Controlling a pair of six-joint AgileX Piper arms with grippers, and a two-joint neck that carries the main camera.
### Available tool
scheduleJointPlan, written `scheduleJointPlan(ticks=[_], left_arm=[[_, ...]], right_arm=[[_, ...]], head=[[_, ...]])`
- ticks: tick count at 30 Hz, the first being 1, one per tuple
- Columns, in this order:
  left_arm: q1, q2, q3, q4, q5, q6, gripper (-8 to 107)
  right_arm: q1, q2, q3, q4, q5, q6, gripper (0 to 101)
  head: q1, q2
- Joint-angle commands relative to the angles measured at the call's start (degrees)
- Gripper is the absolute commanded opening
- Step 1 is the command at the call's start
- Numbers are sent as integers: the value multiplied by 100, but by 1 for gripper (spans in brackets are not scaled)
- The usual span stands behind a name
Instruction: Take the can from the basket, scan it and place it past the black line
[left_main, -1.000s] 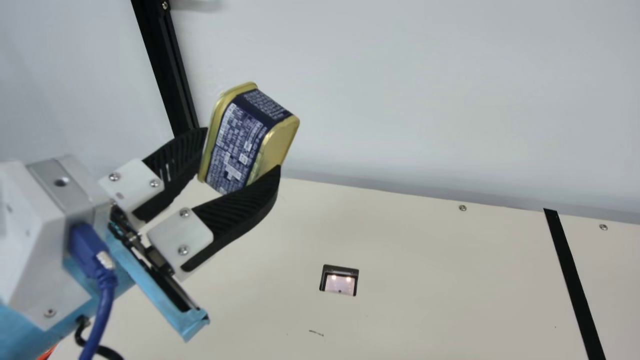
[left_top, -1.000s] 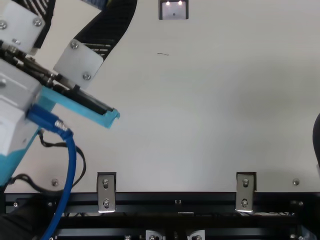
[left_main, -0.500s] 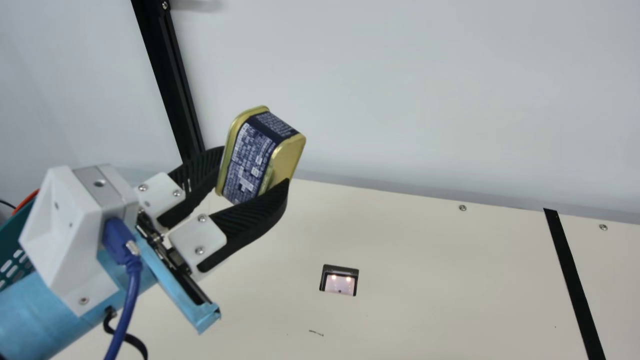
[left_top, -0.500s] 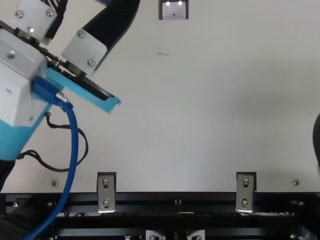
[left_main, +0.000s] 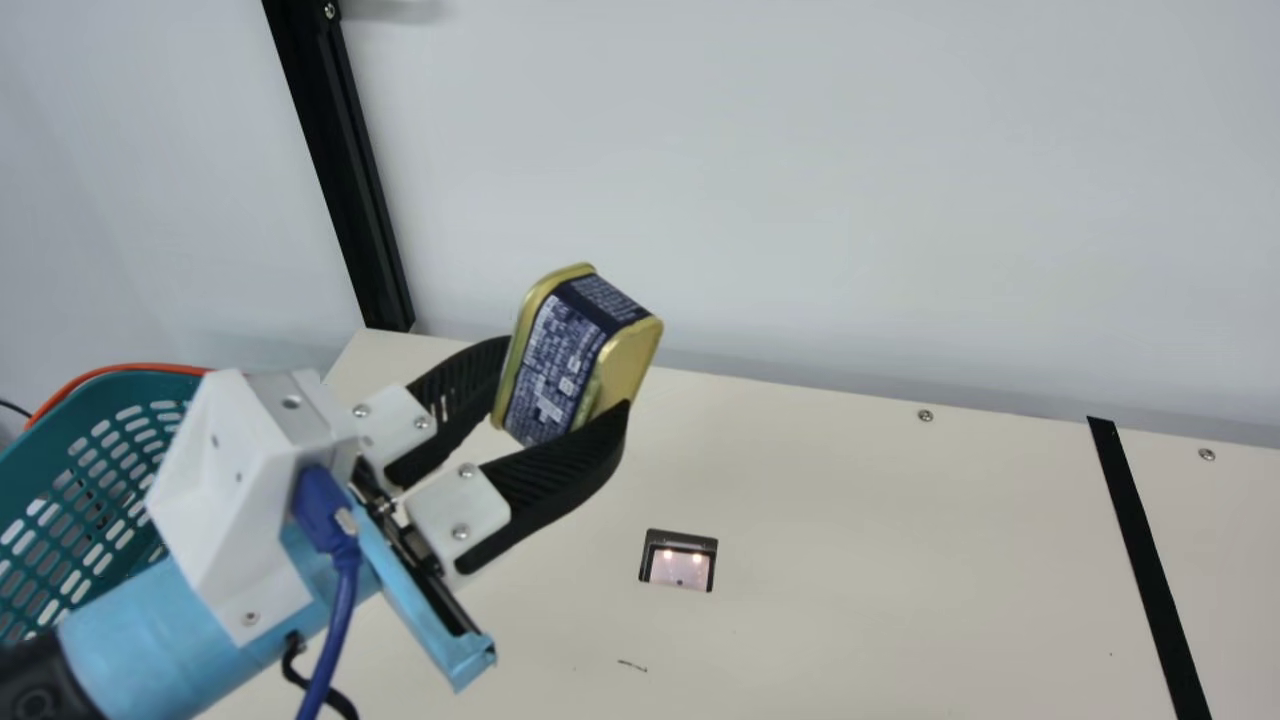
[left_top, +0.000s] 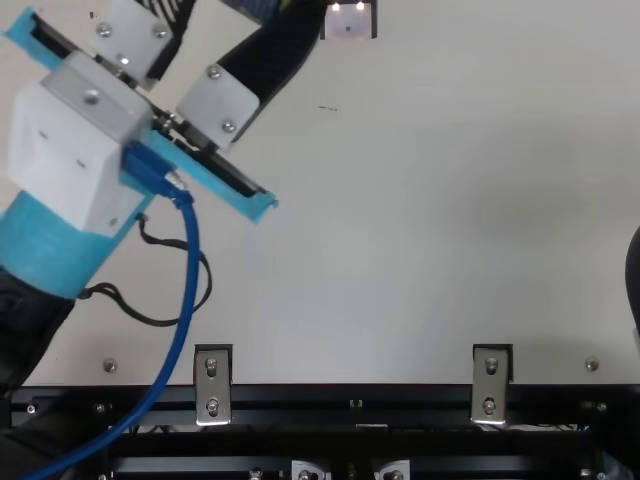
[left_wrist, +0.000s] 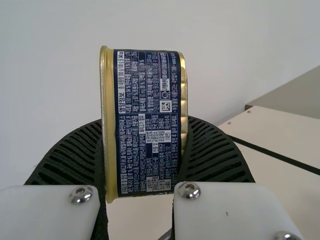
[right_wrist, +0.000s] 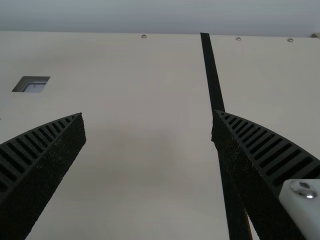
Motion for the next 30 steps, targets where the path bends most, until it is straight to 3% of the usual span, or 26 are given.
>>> scheduleJointPlan(ticks=[1,12,30], left_arm=[[-81,103,6,-133,-82,108,10],[-350,673,76,-421,-645,412,10],[-140,1672,290,-123,-1857,364,10]], right_arm=[[0,0,0,0,0,0,101],[0,0,0,0,0,0,101],[0,0,0,0,0,0,101]], head=[[-213,-25],[-213,-25],[-213,-25]])
